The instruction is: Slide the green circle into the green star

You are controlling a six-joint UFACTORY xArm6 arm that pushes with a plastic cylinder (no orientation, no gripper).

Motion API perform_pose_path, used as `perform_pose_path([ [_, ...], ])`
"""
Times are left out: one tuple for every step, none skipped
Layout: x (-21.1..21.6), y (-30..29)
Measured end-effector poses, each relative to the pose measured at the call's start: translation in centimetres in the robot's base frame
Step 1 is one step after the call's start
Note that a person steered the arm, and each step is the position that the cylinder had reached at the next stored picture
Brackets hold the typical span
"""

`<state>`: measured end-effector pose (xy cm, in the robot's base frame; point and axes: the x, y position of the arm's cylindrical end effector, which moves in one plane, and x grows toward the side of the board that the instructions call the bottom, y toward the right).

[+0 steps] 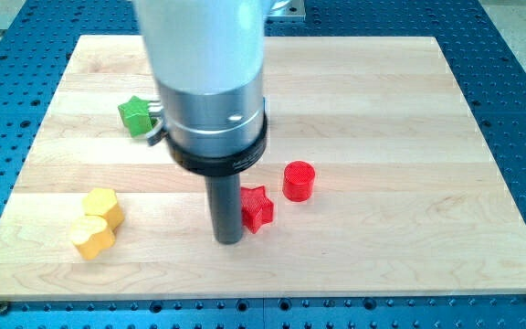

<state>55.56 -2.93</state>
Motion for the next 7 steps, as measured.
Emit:
perform_pose_path([
  [-0.8,3.2],
  [-2.5,6.4],
  [-1.7,8.4],
  [-5.4,14.1],
  [-11.9,16.7],
  [-13.1,14.0],
  [-16.8,12.8],
])
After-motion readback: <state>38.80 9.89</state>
